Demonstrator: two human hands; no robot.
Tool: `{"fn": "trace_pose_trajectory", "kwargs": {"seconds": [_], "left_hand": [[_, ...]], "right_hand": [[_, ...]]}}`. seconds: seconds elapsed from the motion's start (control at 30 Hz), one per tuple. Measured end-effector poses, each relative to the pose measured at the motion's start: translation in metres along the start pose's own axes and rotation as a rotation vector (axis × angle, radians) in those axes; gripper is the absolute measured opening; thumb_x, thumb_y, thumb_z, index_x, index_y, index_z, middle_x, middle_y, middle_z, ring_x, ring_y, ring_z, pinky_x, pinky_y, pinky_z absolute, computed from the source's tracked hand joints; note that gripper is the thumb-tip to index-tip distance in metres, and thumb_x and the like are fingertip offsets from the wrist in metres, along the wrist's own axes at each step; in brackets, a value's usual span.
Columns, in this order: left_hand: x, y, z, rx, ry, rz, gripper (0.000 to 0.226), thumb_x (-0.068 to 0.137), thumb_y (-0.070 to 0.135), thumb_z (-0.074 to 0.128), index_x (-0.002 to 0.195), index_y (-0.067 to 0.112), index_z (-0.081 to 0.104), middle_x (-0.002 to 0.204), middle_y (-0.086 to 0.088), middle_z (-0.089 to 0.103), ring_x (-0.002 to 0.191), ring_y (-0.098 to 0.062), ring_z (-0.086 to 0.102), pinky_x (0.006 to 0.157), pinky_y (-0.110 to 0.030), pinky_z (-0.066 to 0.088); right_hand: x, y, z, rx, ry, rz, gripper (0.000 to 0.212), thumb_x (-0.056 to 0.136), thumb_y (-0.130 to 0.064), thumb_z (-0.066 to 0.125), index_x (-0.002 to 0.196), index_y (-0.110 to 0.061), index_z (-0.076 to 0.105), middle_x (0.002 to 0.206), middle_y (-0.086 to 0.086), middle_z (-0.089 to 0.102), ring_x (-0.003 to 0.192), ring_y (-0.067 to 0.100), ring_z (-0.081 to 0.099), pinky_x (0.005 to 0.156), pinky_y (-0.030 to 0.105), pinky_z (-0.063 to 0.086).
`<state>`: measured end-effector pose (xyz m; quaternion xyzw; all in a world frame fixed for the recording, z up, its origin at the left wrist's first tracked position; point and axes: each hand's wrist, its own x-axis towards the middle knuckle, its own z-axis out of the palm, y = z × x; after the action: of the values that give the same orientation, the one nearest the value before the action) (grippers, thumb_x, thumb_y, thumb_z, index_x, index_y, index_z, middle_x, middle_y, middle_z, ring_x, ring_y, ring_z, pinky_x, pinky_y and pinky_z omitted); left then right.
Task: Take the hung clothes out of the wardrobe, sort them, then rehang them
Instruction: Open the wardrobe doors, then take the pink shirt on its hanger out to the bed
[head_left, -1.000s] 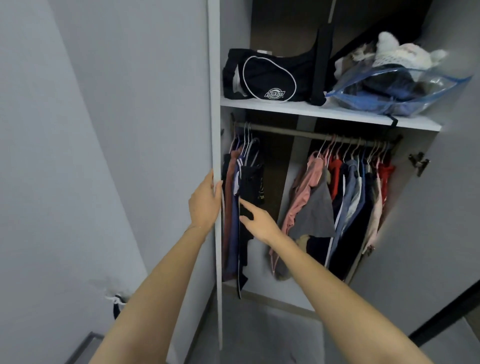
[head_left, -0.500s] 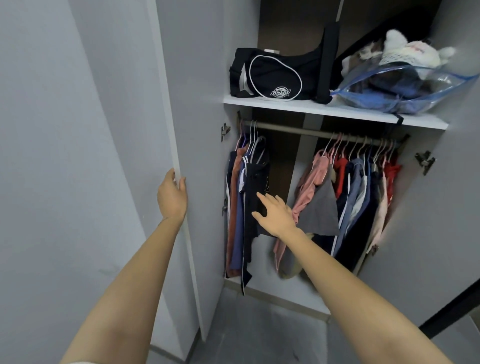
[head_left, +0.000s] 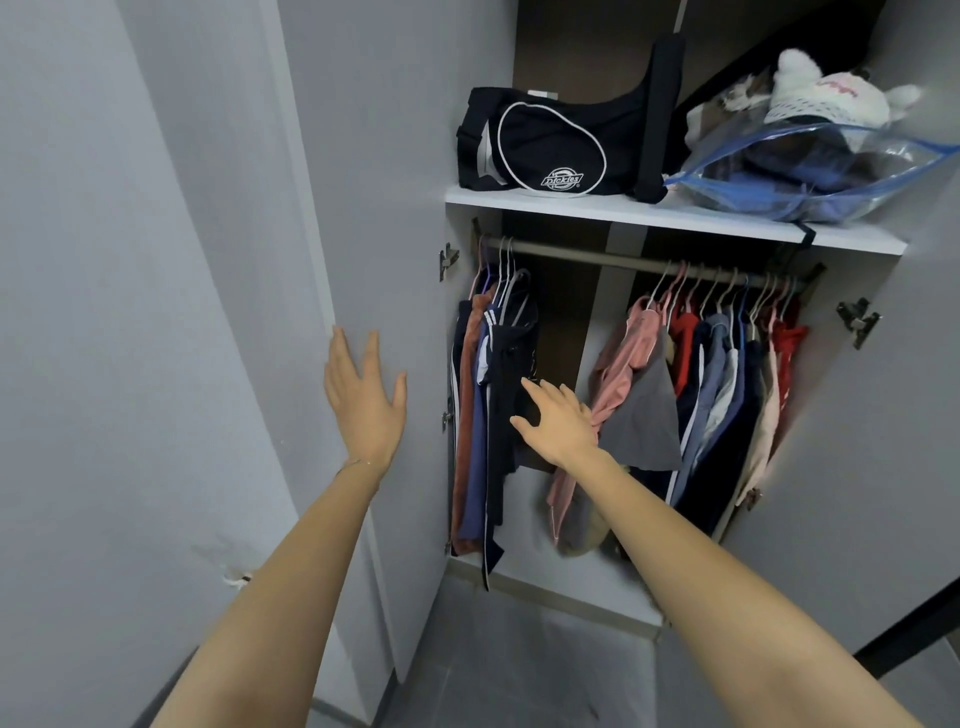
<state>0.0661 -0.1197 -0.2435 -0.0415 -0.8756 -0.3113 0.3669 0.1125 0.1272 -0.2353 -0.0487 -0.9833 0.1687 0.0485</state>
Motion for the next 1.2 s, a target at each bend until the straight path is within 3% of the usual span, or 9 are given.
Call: {"fn": "trace_pose_trajectory", "kwargs": {"seconds": [0.2, 0.4, 0.8, 1.2], "left_hand": [[0.003, 0.025, 0.026, 0.069, -0.099, 0.231, 0.059, 0.096, 0.026, 0.060, 0.150, 0.019, 0.038, 0.163, -0.015, 0.015, 0.152, -0.032, 0.007, 0.121, -0.053, 0.003], [0.013, 0.046, 0.069, 0.061, -0.335, 0.289, 0.067, 0.098, 0.040, 0.055, 0.157, 0.025, 0.024, 0.165, -0.007, 0.012, 0.153, -0.029, 0.003, 0.121, -0.052, -0.001], [0.043, 0.066, 0.188, 0.074, -0.539, 0.283, 0.072, 0.098, 0.050, 0.050, 0.157, 0.028, 0.016, 0.166, -0.001, 0.011, 0.153, -0.023, -0.003, 0.122, -0.053, -0.003], [0.091, 0.107, 0.334, 0.039, -0.584, 0.248, 0.073, 0.095, 0.049, 0.055, 0.157, 0.027, 0.021, 0.164, 0.000, 0.018, 0.153, -0.021, 0.004, 0.121, -0.052, -0.003]], "right_hand": [[0.013, 0.018, 0.001, -0.010, 0.025, 0.087, 0.066, 0.098, -0.047, 0.047, 0.155, -0.031, 0.019, 0.161, 0.003, 0.021, 0.149, 0.029, 0.012, 0.118, 0.055, 0.017], [0.028, 0.041, 0.001, -0.032, 0.070, 0.163, 0.067, 0.097, -0.048, 0.047, 0.155, -0.031, 0.017, 0.162, 0.004, 0.018, 0.150, 0.029, 0.011, 0.118, 0.056, 0.017], [0.101, 0.116, 0.003, -0.039, 0.112, 0.242, 0.072, 0.098, -0.047, 0.046, 0.156, -0.031, 0.007, 0.164, 0.004, 0.006, 0.151, 0.028, 0.003, 0.119, 0.053, 0.015], [0.218, 0.205, 0.003, 0.073, 0.182, 0.219, 0.070, 0.097, -0.042, 0.052, 0.155, -0.024, 0.018, 0.163, 0.007, 0.011, 0.149, 0.030, 0.008, 0.116, 0.051, 0.029]]}}
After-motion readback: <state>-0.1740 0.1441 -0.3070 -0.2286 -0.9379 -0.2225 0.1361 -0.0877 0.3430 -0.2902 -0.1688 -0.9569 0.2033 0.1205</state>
